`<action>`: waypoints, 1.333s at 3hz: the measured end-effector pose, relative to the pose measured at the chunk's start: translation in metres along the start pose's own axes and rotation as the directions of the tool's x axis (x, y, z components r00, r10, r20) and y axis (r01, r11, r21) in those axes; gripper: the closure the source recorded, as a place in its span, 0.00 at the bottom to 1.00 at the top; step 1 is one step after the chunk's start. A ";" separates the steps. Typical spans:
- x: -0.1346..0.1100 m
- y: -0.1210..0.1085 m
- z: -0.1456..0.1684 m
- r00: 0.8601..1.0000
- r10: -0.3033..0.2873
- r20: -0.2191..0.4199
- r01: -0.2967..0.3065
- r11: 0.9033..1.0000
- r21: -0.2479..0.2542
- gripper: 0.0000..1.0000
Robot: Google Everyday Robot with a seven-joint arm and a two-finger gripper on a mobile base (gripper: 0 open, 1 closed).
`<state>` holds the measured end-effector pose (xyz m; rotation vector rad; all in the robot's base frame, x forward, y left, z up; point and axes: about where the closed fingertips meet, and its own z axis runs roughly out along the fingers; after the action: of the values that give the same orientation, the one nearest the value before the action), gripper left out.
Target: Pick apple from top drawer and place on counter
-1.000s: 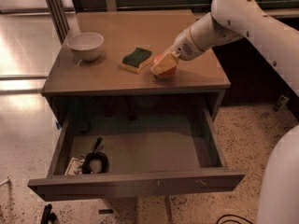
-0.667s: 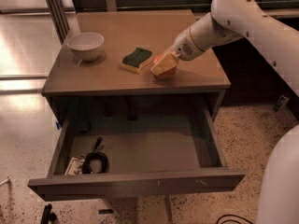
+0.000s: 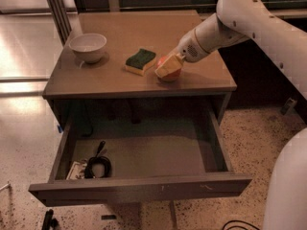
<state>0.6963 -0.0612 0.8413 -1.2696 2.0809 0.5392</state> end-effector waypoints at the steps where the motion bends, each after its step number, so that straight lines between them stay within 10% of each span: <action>1: 0.000 0.000 0.000 1.000 0.000 0.000 0.000 1.000 0.000 0.11; 4: -0.034 0.003 -0.030 0.997 -0.058 0.055 0.054 0.997 0.057 0.00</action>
Offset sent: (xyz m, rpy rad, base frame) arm 0.0000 0.0000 0.0000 0.0000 0.0000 0.0000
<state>0.6958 -0.0575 0.8863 -1.2623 1.9940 0.4831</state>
